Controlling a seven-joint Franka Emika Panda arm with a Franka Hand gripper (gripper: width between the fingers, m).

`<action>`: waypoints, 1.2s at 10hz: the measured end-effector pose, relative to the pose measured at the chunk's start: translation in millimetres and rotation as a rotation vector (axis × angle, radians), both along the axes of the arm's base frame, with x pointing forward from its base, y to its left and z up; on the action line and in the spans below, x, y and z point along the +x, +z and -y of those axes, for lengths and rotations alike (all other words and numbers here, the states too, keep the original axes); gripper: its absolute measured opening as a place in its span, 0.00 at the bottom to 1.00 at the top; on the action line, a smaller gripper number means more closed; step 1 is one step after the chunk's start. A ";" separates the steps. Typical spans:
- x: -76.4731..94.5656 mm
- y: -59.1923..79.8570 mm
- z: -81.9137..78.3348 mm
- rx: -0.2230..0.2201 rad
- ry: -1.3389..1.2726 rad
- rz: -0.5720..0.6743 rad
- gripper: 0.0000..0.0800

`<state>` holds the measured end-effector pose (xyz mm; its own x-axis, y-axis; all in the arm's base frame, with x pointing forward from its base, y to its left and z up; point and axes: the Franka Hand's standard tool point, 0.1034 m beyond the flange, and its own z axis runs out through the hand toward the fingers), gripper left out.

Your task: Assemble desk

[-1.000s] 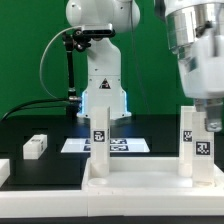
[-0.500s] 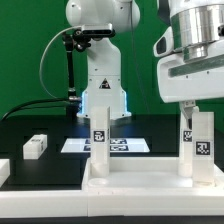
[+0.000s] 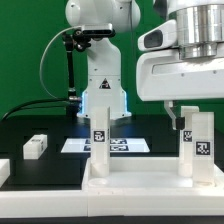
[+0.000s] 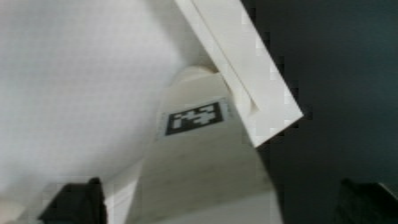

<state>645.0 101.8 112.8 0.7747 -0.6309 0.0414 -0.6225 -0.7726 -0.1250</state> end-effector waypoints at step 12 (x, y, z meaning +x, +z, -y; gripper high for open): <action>-2.3 -2.3 -2.4 0.217 -1.261 -0.092 0.36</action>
Offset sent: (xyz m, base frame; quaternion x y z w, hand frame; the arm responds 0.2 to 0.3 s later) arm 0.0000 0.0000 0.0000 0.0000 0.0000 0.1938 0.9810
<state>642.7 104.2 110.5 -0.3665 -0.9137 -0.1755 -0.9181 0.3857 -0.0909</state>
